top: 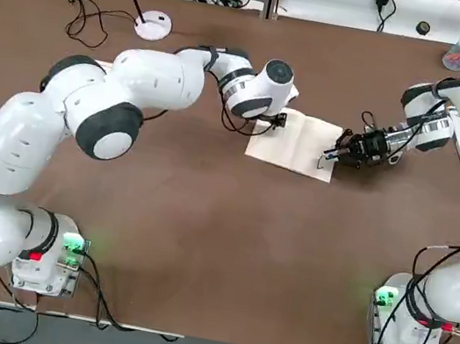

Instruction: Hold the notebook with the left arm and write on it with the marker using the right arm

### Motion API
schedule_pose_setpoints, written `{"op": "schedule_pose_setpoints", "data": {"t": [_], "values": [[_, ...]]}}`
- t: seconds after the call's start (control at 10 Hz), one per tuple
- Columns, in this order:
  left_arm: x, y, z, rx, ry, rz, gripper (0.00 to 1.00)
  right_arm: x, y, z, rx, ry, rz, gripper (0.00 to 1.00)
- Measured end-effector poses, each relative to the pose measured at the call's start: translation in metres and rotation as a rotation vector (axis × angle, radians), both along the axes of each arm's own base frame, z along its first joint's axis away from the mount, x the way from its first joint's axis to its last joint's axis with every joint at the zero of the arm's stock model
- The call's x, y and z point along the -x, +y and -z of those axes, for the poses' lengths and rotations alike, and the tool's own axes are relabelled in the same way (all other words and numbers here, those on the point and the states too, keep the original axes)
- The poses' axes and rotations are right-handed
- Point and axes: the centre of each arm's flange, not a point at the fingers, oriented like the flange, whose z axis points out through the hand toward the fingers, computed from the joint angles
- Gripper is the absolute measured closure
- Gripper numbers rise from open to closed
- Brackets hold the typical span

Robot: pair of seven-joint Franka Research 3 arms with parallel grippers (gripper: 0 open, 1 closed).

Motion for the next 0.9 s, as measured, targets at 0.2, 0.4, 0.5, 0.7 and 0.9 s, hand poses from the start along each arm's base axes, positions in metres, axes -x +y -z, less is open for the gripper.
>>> {"op": "schedule_pose_setpoints", "data": {"t": [0.2,0.4,0.5,0.7,0.9], "values": [[0.0,0.0,0.0,0.0,0.0,0.0,0.0,-0.0001,-0.0013,0.0002,0.0,-0.003,-0.001,0.84],[0.0,0.0,0.0,0.0,0.0,0.0,0.0,-0.0002,-0.0022,0.0002,0.001,-0.005,-0.002,0.84],[0.0,0.0,0.0,0.0,0.0,0.0,0.0,-0.0003,-0.003,0.0002,0.002,-0.006,-0.004,0.84],[0.0,0.0,0.0,0.0,0.0,0.0,0.0,-0.0008,-0.0068,0.0,0.005,-0.007,-0.011,0.84],[0.0,0.0,0.0,0.0,0.0,0.0,0.0,-0.0015,-0.0095,-0.0002,0.006,-0.009,-0.013,0.84]]}}
